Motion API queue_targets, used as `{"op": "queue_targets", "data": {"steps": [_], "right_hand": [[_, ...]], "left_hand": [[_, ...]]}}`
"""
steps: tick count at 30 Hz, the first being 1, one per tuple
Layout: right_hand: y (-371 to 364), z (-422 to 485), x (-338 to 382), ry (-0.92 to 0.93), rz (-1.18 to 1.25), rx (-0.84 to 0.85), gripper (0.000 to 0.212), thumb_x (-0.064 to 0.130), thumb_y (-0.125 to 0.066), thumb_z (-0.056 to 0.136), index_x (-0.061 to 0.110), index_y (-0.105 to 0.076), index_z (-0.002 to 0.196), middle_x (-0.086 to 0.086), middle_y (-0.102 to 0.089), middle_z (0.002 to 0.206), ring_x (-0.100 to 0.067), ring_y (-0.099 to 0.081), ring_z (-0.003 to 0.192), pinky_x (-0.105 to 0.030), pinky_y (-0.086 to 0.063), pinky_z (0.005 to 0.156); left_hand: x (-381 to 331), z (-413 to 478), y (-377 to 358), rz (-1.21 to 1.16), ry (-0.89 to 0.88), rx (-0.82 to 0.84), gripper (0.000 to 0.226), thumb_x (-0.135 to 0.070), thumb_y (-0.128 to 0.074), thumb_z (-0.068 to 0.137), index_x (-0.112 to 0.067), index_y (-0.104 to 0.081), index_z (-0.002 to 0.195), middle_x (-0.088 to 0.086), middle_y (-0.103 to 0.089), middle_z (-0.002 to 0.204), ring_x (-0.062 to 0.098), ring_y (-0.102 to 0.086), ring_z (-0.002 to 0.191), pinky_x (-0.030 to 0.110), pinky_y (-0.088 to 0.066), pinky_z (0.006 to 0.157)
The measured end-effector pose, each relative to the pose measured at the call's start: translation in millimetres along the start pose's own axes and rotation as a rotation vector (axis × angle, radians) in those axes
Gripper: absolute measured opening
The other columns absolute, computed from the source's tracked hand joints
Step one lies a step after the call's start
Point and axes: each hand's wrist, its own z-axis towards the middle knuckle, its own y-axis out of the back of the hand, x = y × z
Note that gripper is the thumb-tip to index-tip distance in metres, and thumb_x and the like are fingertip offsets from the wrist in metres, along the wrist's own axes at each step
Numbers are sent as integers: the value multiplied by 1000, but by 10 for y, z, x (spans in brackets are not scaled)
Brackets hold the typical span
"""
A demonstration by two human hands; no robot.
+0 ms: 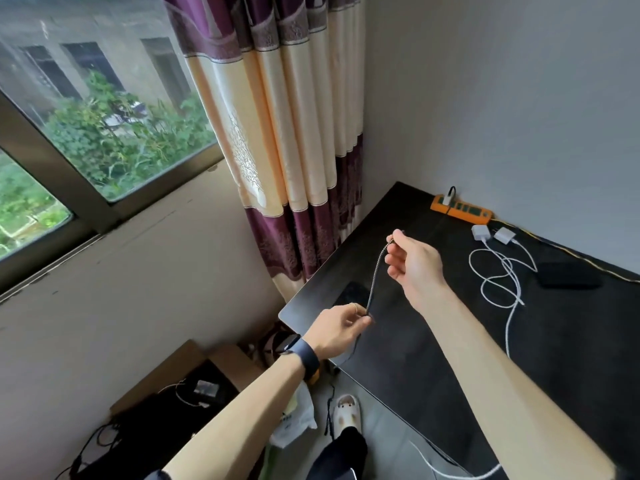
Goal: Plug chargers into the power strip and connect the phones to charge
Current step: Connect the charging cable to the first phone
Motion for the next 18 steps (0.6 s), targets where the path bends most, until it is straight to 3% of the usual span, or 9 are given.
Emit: {"op": "queue_targets", "data": {"steps": [3, 6, 9, 12, 16, 18], "right_hand": [[194, -54, 15, -9, -115, 126, 30, 45, -57, 98, 23, -78, 96, 8, -80, 93, -11, -71, 83, -31, -51, 74], [296, -185, -238, -64, -318, 301, 46, 60, -40, 100, 32, -73, 116, 13, -77, 112, -13, -65, 106, -34, -46, 82], [286, -459, -728, -204, -463, 522, 55, 62, -31, 102, 32, -78, 100, 10, -77, 113, -8, -66, 106, -34, -42, 83], [346, -739, -1077, -239, -505, 659, 55, 53, -35, 105, 24, -72, 76, -5, -79, 100, -8, -69, 89, -26, -43, 75], [521, -815, -1208, -42, -581, 442, 35, 18, -44, 106, 18, -65, 78, 0, -69, 73, -11, -60, 71, -21, -44, 72], [552, -803, -1215, 53, -660, 388, 32, 18, -46, 103, 20, -65, 78, 5, -62, 66, -9, -56, 65, -19, -44, 66]], "left_hand": [[-139, -33, 11, -219, -12, -10, 20, -28, -53, 101, -19, -69, 94, 4, -75, 96, 24, -71, 89, 41, -56, 89], [-347, -10, 249, -864, 81, -100, 18, -22, -51, 103, -12, -64, 97, 11, -72, 90, 24, -69, 69, 35, -59, 67], [-455, 56, 651, -1260, 109, -206, 16, -25, -51, 103, -11, -60, 105, 5, -73, 93, 17, -73, 72, 28, -60, 61], [-333, 53, 1093, -1323, 145, -418, 16, -28, -56, 101, -13, -62, 99, 0, -77, 91, 15, -75, 76, 24, -59, 60], [265, -79, 1333, -1198, 333, -662, 11, -24, -56, 100, -15, -61, 98, 0, -72, 90, 14, -71, 68, 28, -62, 67], [562, -162, 1151, -1018, 537, -669, 19, -20, -55, 98, -9, -58, 114, 7, -64, 98, 17, -65, 75, 31, -56, 69]]}}
